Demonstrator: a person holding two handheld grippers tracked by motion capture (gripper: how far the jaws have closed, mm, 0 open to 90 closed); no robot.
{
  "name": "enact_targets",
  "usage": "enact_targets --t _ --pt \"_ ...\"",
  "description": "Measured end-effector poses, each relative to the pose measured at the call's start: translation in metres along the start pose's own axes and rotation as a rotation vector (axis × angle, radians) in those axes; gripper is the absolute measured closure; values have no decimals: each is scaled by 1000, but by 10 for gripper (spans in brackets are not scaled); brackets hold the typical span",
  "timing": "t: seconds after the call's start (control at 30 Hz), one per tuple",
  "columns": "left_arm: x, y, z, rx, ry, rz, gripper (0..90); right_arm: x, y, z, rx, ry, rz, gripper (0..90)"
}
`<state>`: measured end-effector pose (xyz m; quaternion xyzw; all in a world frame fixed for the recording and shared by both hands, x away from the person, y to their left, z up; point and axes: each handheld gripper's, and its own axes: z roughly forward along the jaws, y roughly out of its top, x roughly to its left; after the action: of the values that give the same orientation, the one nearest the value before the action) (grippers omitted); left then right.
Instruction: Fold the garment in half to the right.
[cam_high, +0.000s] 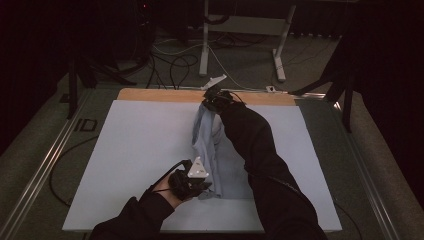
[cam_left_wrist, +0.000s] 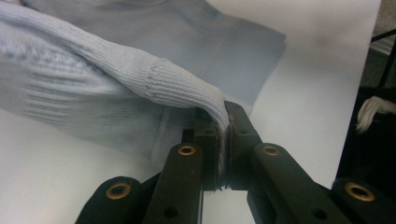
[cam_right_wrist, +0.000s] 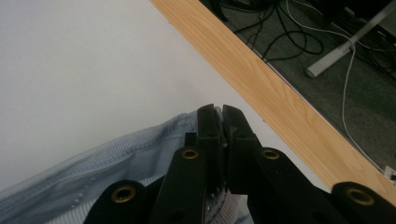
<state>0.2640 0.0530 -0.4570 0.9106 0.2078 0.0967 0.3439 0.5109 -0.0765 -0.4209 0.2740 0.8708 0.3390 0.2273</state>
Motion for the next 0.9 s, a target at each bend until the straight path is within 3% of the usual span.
enact_targets --t 0.4,0.9 --pt "-7 20 21 18 -16 47 870 -19 -19 -7 -5 -4 31 873" --pt "-15 27 45 51 -30 75 870 -35 -41 -6 -1 17 56 872"
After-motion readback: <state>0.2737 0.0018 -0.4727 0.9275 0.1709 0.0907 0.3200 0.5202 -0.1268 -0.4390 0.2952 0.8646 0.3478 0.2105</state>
